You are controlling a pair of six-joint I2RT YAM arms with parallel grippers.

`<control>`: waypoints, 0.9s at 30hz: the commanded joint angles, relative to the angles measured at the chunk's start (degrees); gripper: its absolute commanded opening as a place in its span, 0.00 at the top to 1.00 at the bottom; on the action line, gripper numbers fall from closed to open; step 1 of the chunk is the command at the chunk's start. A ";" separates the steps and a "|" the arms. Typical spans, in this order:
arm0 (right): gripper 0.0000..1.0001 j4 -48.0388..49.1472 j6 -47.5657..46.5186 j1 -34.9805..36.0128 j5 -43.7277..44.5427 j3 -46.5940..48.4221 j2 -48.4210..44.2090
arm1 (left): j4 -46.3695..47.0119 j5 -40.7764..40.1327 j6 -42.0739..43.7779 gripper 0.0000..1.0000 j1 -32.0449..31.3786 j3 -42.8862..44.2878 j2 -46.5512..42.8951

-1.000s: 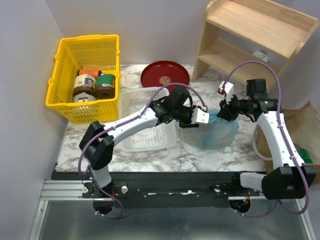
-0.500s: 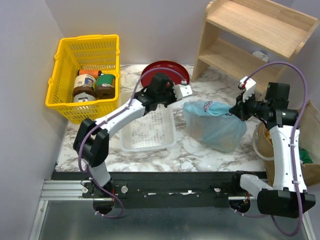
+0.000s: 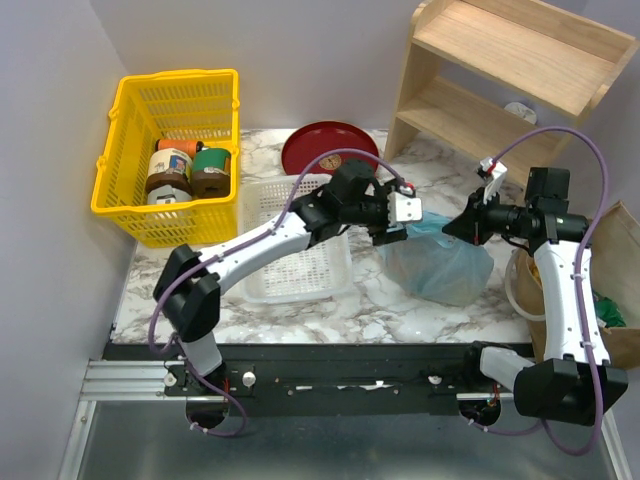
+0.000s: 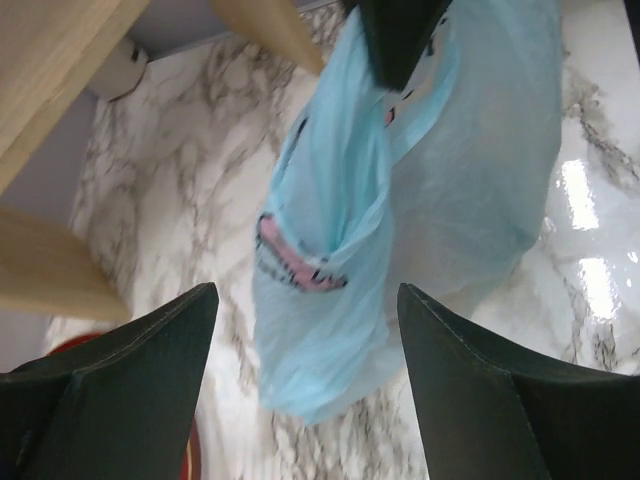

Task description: Untie the knot of the grocery bags and take out the mixed food

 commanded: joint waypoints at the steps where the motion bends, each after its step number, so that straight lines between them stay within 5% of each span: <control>1: 0.86 2.54 4.07 -0.11 -4.43 0.34 0.87 | -1.80 2.45 1.98 0.18 -1.67 4.36 6.89; 6: 0.86 3.51 6.09 -0.11 -5.58 0.26 1.23 | -2.78 -0.79 3.90 0.19 -3.34 6.03 11.10; 8: 0.86 3.77 6.45 -0.11 -5.58 0.08 1.14 | -1.12 -6.93 3.74 0.30 -3.61 5.25 11.81; 9: 0.86 3.51 6.27 -0.11 -5.32 0.08 0.97 | -0.24 -8.96 2.95 0.40 -3.61 4.98 12.08; 11: 0.87 2.55 4.70 -0.11 -4.35 0.69 0.70 | 0.13 -14.13 1.72 0.89 -2.82 5.24 11.91; 12: 0.89 0.98 3.99 -0.11 -2.87 1.04 0.35 | -0.23 -15.03 1.10 1.00 -2.12 5.33 11.30; 22: 0.98 -1.67 3.46 -8.98 1.72 3.94 -3.25 | -6.72 -9.87 -4.44 1.00 12.29 0.15 3.39; 27: 0.98 -0.10 7.14 -10.47 1.37 4.21 -4.83 | -10.33 -6.08 -1.28 1.00 12.57 -3.81 0.92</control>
